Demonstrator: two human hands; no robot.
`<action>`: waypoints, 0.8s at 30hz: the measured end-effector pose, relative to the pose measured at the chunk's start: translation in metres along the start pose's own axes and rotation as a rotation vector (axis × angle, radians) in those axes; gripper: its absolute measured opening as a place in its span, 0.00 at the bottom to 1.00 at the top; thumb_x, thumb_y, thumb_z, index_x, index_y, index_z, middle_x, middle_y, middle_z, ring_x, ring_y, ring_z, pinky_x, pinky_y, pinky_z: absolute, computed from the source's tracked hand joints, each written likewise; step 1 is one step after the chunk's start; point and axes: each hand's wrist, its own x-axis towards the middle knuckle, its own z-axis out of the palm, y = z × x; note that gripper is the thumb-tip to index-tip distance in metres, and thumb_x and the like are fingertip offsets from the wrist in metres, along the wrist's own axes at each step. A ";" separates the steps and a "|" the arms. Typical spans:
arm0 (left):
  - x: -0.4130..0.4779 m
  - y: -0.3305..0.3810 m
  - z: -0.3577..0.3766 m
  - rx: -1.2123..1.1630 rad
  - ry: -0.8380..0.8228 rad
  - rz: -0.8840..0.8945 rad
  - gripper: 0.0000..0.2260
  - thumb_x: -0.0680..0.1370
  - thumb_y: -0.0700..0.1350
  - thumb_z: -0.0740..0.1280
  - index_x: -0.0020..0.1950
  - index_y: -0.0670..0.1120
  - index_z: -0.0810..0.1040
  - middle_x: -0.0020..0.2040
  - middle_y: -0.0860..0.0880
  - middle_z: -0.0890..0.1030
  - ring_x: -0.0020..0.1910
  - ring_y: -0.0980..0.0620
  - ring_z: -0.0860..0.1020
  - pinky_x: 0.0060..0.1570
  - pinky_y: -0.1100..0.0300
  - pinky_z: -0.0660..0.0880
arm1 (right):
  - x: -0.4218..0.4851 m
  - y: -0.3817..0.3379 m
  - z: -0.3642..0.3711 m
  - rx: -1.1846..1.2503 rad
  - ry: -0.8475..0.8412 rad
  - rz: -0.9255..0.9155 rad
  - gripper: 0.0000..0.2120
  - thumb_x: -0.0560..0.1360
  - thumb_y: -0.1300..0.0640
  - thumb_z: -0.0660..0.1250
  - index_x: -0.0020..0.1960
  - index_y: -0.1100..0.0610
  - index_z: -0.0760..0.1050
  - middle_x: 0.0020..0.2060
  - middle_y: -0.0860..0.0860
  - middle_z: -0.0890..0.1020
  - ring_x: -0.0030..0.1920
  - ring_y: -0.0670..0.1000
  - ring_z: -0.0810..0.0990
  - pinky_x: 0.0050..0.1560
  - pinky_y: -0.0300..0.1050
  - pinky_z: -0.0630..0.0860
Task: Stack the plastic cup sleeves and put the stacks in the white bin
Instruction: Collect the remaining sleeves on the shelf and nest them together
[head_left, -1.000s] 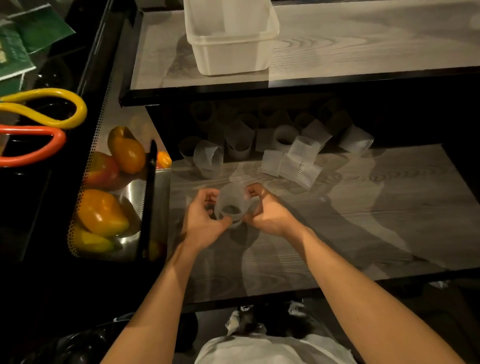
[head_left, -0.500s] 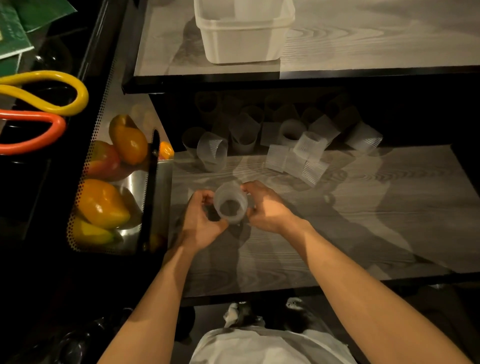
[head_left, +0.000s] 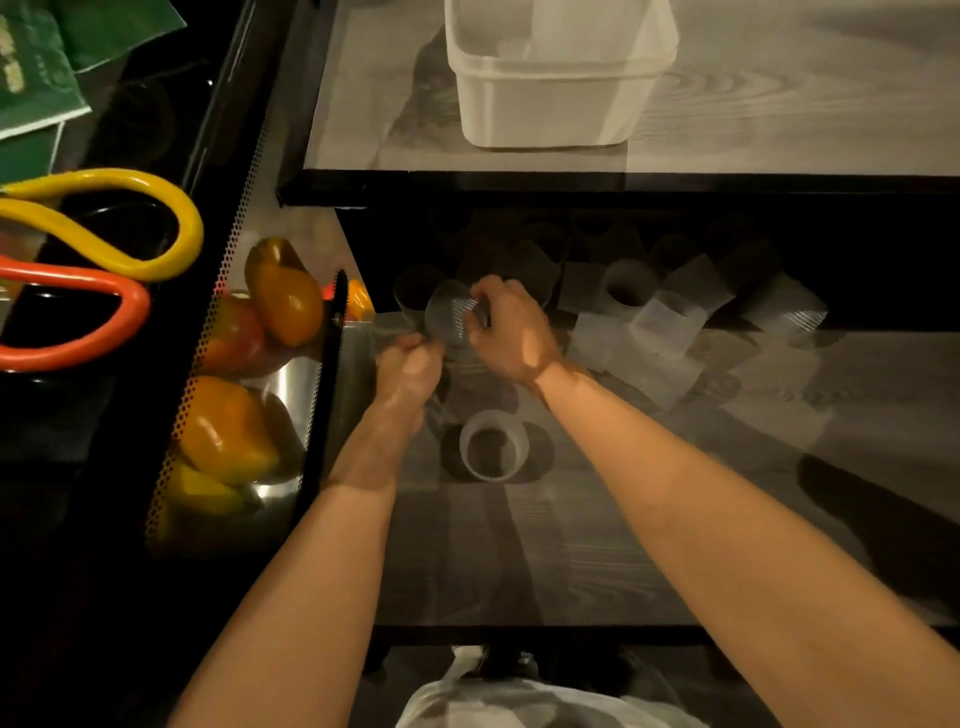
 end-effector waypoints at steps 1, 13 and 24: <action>0.004 0.005 0.003 -0.011 0.040 -0.008 0.10 0.79 0.38 0.66 0.58 0.36 0.78 0.47 0.43 0.79 0.45 0.48 0.77 0.44 0.55 0.75 | 0.008 -0.002 0.003 0.024 -0.013 0.039 0.16 0.80 0.50 0.66 0.63 0.57 0.72 0.56 0.56 0.78 0.53 0.57 0.80 0.53 0.55 0.79; 0.022 0.035 0.007 -0.006 0.115 0.152 0.21 0.72 0.34 0.74 0.64 0.38 0.73 0.57 0.42 0.79 0.55 0.48 0.79 0.40 0.72 0.73 | 0.047 -0.002 -0.013 0.120 -0.163 0.217 0.07 0.74 0.55 0.71 0.49 0.57 0.80 0.44 0.54 0.82 0.48 0.55 0.81 0.46 0.48 0.81; 0.028 -0.012 0.006 0.475 -0.066 0.193 0.27 0.68 0.42 0.78 0.64 0.48 0.73 0.58 0.50 0.79 0.60 0.48 0.79 0.62 0.49 0.77 | 0.018 0.035 0.021 -0.015 -0.362 0.117 0.30 0.72 0.62 0.70 0.72 0.53 0.66 0.63 0.54 0.71 0.61 0.56 0.73 0.55 0.48 0.72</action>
